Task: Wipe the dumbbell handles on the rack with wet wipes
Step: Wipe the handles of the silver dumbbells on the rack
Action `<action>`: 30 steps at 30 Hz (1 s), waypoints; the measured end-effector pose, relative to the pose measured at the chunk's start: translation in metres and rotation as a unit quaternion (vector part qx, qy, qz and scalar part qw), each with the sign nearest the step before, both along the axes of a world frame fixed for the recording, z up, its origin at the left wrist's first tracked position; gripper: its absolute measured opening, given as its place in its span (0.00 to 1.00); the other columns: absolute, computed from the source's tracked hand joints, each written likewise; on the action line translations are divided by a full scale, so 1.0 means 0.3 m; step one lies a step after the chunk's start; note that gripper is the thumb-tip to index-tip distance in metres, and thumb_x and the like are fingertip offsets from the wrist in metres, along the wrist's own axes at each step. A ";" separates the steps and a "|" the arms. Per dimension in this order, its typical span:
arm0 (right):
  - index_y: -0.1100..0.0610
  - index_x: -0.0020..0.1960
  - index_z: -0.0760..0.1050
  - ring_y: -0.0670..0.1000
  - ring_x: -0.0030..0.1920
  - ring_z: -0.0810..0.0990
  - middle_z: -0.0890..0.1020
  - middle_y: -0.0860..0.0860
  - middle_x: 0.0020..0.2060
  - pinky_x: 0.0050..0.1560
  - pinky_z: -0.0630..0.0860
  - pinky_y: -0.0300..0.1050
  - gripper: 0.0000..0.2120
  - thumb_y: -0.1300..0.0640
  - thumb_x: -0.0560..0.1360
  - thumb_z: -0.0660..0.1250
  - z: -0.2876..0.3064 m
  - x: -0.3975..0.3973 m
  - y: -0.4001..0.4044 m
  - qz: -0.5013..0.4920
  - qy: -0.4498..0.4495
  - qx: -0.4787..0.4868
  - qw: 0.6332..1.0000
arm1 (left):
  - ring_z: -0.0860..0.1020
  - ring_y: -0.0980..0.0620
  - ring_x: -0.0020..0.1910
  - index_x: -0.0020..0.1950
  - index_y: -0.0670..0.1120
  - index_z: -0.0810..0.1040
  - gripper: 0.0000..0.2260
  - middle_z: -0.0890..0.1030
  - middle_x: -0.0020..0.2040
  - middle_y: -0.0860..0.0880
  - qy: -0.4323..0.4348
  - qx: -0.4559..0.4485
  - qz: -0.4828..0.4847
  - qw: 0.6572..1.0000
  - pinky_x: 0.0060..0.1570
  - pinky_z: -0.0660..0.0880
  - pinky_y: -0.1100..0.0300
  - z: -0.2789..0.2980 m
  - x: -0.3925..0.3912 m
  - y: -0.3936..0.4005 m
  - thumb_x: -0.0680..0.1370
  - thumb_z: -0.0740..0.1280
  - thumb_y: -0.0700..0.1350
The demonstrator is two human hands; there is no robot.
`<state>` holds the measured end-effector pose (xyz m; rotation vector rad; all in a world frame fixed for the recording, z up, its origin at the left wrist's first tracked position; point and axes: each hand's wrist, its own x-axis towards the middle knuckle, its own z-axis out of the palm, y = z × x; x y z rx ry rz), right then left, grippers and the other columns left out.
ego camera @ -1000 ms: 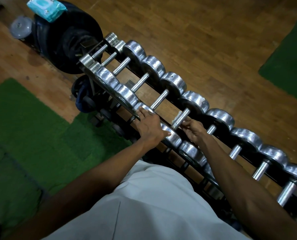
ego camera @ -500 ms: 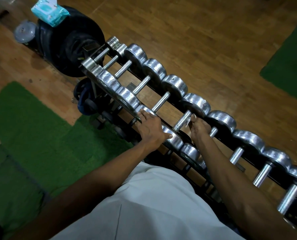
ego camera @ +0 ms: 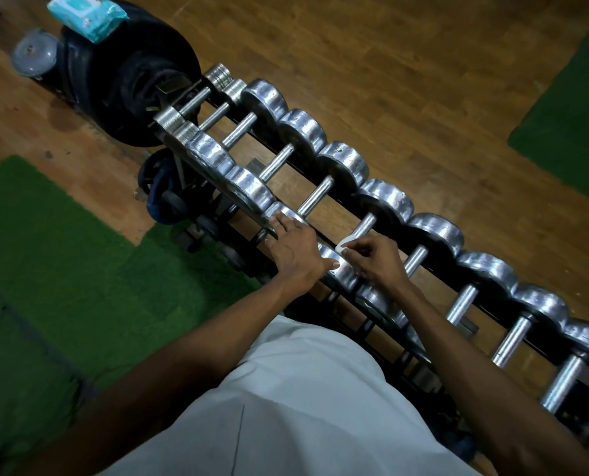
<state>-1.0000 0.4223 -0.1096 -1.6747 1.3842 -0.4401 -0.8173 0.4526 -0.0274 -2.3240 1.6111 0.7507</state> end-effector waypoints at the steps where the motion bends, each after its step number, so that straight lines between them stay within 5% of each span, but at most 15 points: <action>1: 0.52 0.51 0.88 0.44 0.41 0.83 0.83 0.45 0.41 0.43 0.80 0.45 0.05 0.54 0.76 0.76 -0.004 0.003 -0.014 -0.013 0.019 -0.034 0.999 | 0.47 0.31 0.81 0.80 0.36 0.60 0.57 0.47 0.81 0.30 0.001 0.003 -0.002 1.000 0.71 0.64 0.32 0.002 -0.001 0.003 0.66 0.76 0.71; 5: 0.53 0.56 0.86 0.47 0.42 0.77 0.78 0.50 0.43 0.44 0.75 0.46 0.09 0.53 0.80 0.71 -0.010 0.010 -0.095 -0.075 0.107 -0.132 0.982 | 0.46 0.32 0.81 0.80 0.35 0.58 0.57 0.46 0.81 0.30 -0.002 0.010 -0.003 1.000 0.71 0.63 0.33 0.009 -0.001 0.005 0.67 0.75 0.70; 9: 0.49 0.58 0.85 0.56 0.51 0.83 0.83 0.53 0.49 0.44 0.77 0.48 0.13 0.46 0.83 0.64 0.015 0.023 -0.132 -0.068 0.232 -0.144 0.960 | 0.46 0.32 0.81 0.80 0.35 0.58 0.57 0.47 0.81 0.30 -0.005 0.010 -0.001 1.000 0.72 0.62 0.33 0.003 -0.002 0.003 0.67 0.76 0.70; 15: 0.47 0.59 0.86 0.45 0.42 0.83 0.88 0.46 0.44 0.42 0.78 0.45 0.14 0.44 0.80 0.67 0.022 0.016 -0.110 0.090 0.149 -0.028 0.984 | 0.45 0.32 0.81 0.79 0.35 0.61 0.56 0.47 0.81 0.30 -0.001 0.006 0.001 1.000 0.72 0.62 0.32 -0.003 0.000 0.004 0.66 0.76 0.70; 18: 0.44 0.59 0.84 0.46 0.49 0.85 0.88 0.44 0.50 0.47 0.81 0.49 0.15 0.41 0.79 0.64 0.020 0.027 -0.075 0.174 0.139 -0.020 0.975 | 0.45 0.33 0.82 0.80 0.34 0.56 0.58 0.46 0.81 0.30 -0.002 0.012 0.005 1.000 0.73 0.61 0.33 0.002 -0.003 0.002 0.66 0.76 0.70; 21: 0.41 0.65 0.80 0.55 0.55 0.84 0.87 0.49 0.54 0.48 0.78 0.50 0.17 0.39 0.83 0.58 0.026 0.030 -0.099 0.174 0.256 -0.078 0.948 | 0.46 0.32 0.82 0.80 0.33 0.56 0.59 0.47 0.81 0.30 -0.004 0.009 0.005 1.000 0.73 0.62 0.33 0.004 -0.002 0.003 0.66 0.76 0.70; 24: 0.45 0.65 0.78 0.63 0.47 0.84 0.86 0.57 0.46 0.40 0.75 0.51 0.20 0.40 0.85 0.52 0.029 0.011 -0.157 0.125 0.347 -0.148 0.918 | 0.46 0.33 0.82 0.81 0.33 0.55 0.59 0.47 0.81 0.31 -0.004 0.011 0.006 1.000 0.73 0.62 0.33 0.006 -0.003 0.005 0.66 0.76 0.70; 30: 0.50 0.60 0.76 0.63 0.48 0.83 0.84 0.57 0.48 0.42 0.73 0.51 0.19 0.42 0.86 0.50 0.013 0.040 -0.182 0.103 0.342 -0.078 0.931 | 0.45 0.33 0.82 0.81 0.34 0.54 0.58 0.46 0.82 0.31 0.002 0.008 0.006 1.000 0.70 0.67 0.38 0.016 -0.002 0.008 0.67 0.76 0.69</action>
